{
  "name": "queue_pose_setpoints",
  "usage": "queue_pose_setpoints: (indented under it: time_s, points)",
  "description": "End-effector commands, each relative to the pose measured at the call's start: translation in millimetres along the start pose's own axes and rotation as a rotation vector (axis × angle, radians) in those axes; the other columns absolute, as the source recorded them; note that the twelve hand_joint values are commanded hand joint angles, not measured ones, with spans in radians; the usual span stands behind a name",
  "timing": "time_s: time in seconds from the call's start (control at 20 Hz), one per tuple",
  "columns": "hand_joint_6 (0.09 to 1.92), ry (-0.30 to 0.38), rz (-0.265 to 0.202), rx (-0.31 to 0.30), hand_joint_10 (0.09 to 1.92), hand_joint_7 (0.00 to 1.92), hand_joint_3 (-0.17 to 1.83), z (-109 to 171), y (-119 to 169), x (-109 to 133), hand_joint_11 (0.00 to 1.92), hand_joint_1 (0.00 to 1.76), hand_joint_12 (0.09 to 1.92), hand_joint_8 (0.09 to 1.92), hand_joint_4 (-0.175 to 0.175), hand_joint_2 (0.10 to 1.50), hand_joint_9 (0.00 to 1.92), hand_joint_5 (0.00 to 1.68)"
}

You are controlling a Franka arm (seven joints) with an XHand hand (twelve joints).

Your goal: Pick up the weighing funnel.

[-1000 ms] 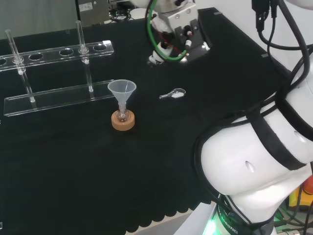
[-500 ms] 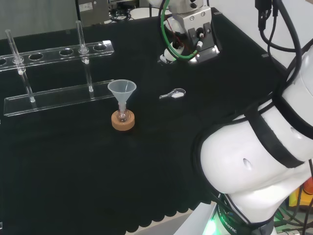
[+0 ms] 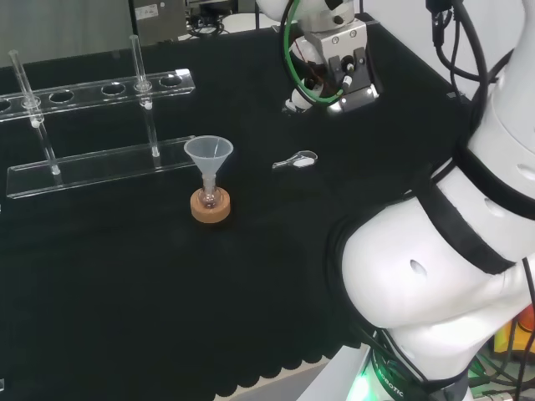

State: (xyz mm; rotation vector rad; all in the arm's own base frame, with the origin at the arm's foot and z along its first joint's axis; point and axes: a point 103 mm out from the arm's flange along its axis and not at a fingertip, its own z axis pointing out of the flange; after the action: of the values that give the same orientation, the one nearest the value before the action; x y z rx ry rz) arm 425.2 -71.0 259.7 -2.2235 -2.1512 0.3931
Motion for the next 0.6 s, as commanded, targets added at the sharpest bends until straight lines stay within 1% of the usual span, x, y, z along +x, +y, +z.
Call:
queue_pose_setpoints:
  time_s: [0.05,0.1,0.2,0.6]
  points:
    - [0.09,0.005,0.015,0.035,0.54,0.50,0.51,28.3,31.2,-20.6,0.43,0.82,1.30,0.67,-0.057,0.69,0.66,0.54]
    - [0.09,0.013,0.001,0.040,0.54,0.49,0.51,34.0,34.2,-24.6,0.42,0.82,1.30,0.67,-0.057,0.69,0.66,0.54]
    - [0.09,0.029,-0.010,0.051,0.54,0.49,0.52,47.7,41.9,-31.2,0.42,0.81,1.30,0.67,-0.057,0.69,0.66,0.54]
    - [0.09,0.042,-0.021,0.114,0.55,0.51,0.55,100.3,64.9,-25.0,0.43,0.81,1.30,0.70,-0.059,0.67,0.72,0.54]
